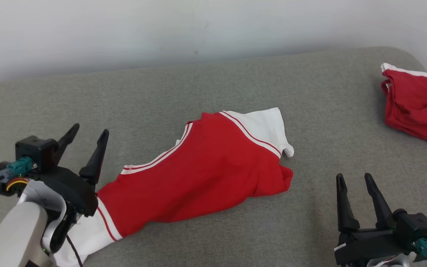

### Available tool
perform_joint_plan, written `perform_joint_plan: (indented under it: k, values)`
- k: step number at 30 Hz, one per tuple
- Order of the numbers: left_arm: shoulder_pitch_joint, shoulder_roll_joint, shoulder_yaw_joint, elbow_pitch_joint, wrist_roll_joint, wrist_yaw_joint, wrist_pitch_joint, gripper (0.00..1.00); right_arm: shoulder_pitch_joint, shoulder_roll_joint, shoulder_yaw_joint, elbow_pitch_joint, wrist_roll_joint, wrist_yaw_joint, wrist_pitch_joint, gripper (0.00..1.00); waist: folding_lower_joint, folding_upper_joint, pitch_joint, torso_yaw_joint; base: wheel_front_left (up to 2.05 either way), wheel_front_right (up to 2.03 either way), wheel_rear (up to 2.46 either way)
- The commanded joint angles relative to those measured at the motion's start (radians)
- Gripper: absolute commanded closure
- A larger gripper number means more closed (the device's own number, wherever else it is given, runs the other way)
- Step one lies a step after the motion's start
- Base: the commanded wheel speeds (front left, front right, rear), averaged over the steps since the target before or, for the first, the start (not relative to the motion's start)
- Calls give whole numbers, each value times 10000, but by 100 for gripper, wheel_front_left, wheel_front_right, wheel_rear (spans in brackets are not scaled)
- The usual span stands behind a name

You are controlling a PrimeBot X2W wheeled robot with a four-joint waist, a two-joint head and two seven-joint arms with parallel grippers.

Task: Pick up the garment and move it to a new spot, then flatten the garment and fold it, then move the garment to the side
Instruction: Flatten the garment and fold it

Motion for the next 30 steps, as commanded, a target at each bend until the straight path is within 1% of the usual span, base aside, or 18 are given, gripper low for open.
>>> perform_joint_plan:
  k: [1, 8, 10, 16, 20, 30]
  values:
    - [-132, 103, -252, 178, -333, 19, 123, 0, -91, 43, 8, 4, -13, -24, 1, 0, -1, -1, 252, -274, 0, 0, 0]
    - [-295, 623, -1562, 883, -1696, 19, 526, 0, -358, 95, 64, 99, -18, -24, 2, 0, -1, -1, 513, -598, 0, 0, 0]
    - [-307, 667, -1794, 1100, -2077, 19, 453, 0, -388, 115, 80, 108, -26, -24, 2, 0, -1, -1, 567, -669, 0, 0, 0]
    - [-433, 833, -2571, 1777, -2710, 19, 333, 0, -436, 144, 87, 146, -9, -24, 2, 0, -1, -1, 711, -848, 0, 0, 0]
    - [-440, 809, -2913, 2106, -3022, 19, 196, 0, -536, 142, 104, 172, -8, -24, 2, 0, -1, -1, 770, -940, 0, 0, 0]
    - [-706, 462, -4056, 3249, -3698, 19, -114, 0, -596, 70, 21, 185, -138, -24, 1, 0, -1, -1, 872, -1014, 0, 0, 0]
